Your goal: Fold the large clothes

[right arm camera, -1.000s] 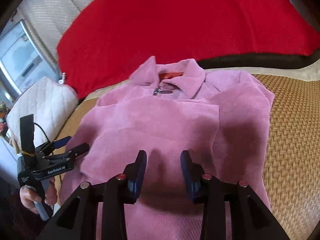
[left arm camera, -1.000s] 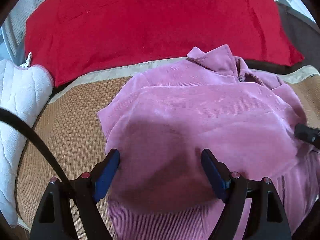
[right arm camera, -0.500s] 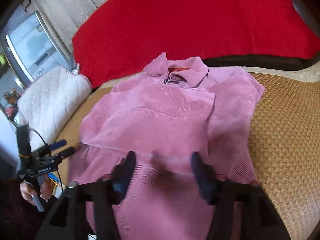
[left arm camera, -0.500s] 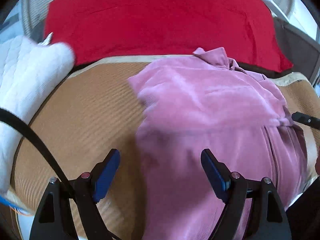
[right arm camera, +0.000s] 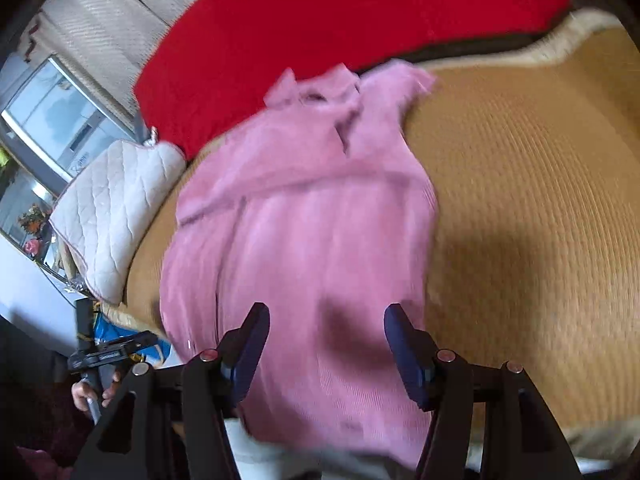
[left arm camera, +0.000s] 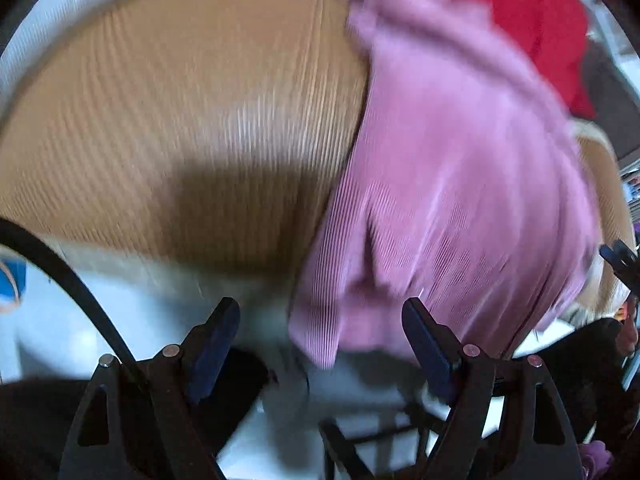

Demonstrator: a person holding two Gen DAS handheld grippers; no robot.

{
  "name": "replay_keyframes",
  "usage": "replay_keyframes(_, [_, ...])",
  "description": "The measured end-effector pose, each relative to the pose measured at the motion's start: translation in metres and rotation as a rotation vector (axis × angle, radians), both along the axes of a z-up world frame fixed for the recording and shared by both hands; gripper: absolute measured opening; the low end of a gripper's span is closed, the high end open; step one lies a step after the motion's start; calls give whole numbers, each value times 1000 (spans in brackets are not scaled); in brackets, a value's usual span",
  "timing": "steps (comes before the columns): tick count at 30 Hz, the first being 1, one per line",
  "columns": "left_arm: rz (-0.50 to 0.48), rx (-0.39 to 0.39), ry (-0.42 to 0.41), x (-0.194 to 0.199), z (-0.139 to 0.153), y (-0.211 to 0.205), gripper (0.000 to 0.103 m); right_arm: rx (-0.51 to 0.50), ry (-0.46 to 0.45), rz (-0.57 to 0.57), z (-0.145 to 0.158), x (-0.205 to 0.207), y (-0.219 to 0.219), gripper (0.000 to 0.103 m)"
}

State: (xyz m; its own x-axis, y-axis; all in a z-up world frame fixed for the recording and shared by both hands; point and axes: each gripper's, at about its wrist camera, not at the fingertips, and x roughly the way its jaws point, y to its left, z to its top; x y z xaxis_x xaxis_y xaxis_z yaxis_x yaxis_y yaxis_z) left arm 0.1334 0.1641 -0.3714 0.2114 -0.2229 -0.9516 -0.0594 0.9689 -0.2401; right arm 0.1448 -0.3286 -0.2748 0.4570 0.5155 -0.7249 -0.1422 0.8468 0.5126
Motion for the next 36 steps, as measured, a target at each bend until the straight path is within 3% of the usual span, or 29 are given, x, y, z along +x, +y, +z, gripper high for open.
replay_keyframes(3, [-4,-16,21,2,-12,-6,83,-68,125,7,-22,-19,-7,70])
replay_keyframes(7, [-50,27,4,6,-16,-21,83,-159,288,2,-58,-31,-15,70])
replay_keyframes(10, [-64,27,-46,6,-10,-26,83,-189,333,-24,-73,-25,-17,70])
replay_keyframes(12, [-80,34,-84,5,-5,-29,75,-196,360,-10,-80,-20,-14,70])
replay_keyframes(14, [-93,26,-82,6,-6,-32,56,-190,385,11,-88,-15,-9,70])
replay_keyframes(18, [-91,-5,-45,6,-12,-34,53,-189,398,21,-100,-14,3,72])
replay_keyframes(19, [-88,-11,-45,5,-12,-38,56,-183,394,13,-101,-15,5,70])
replay_keyframes(20, [-81,-29,-36,5,-11,-37,67,-179,388,6,-102,-16,7,66])
replay_keyframes(22, [-66,-35,-33,5,-9,-32,72,-143,367,30,-96,-19,13,37])
replay_keyframes(26, [-19,-77,-47,6,-6,-17,72,-127,265,68,-75,-28,22,36])
replay_keyframes(30, [-10,-107,-62,3,-1,1,71,-152,314,44,-83,-26,30,39])
replay_keyframes(31, [-12,-109,-59,3,-1,4,71,-160,332,38,-87,-24,32,51])
replay_keyframes(32, [-15,-108,-55,1,2,8,71,-178,341,32,-93,-25,30,57])
replay_keyframes(36, [-43,-114,-31,3,-10,-10,71,-191,337,34,-102,-26,32,58])
